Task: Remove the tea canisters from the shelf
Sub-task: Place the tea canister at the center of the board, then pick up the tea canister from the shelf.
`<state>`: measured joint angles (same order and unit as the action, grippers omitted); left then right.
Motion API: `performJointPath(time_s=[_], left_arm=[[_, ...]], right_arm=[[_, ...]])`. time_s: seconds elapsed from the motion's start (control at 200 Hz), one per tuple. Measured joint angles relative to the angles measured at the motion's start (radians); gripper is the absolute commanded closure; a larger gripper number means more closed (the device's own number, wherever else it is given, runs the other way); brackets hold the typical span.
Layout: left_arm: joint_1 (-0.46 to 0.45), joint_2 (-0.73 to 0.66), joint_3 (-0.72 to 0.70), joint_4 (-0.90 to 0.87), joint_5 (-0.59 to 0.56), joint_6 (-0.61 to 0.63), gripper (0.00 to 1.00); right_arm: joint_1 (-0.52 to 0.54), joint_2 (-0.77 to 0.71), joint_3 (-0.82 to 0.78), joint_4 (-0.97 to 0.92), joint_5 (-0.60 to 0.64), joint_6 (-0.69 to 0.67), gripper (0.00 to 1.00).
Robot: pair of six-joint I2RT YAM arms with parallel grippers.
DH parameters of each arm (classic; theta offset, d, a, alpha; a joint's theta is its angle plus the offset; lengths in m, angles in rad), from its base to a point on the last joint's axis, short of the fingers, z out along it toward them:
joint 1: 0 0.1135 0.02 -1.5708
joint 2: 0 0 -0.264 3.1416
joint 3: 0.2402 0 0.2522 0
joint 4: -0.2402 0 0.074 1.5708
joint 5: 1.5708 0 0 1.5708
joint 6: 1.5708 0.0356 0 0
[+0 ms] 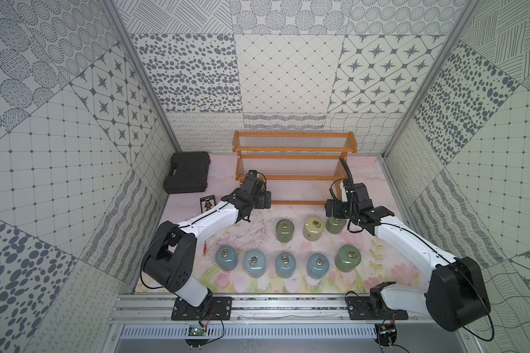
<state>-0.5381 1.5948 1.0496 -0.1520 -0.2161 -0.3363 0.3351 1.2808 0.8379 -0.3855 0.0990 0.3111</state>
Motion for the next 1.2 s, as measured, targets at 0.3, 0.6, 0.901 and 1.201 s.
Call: performJointPath(time_s=[0.3, 0.6, 0.901, 1.201], left_arm=[[0.006, 0.085, 0.064, -0.003, -0.003, 0.007, 0.0], [0.018, 0.167, 0.129, -0.008, -0.007, 0.025, 0.0], [0.027, 0.233, 0.172, -0.008, -0.018, 0.026, 0.0], [0.029, 0.294, 0.221, -0.003, -0.032, 0.025, 0.0]], right_arm=[[-0.001, -0.033, 0.0, 0.0, 0.0, 0.0, 0.0], [-0.001, -0.033, 0.0, 0.0, -0.001, 0.0, 0.0], [-0.001, -0.033, 0.0, 0.0, -0.001, 0.001, 0.0], [-0.001, -0.033, 0.0, 0.0, -0.001, 0.006, 0.0]])
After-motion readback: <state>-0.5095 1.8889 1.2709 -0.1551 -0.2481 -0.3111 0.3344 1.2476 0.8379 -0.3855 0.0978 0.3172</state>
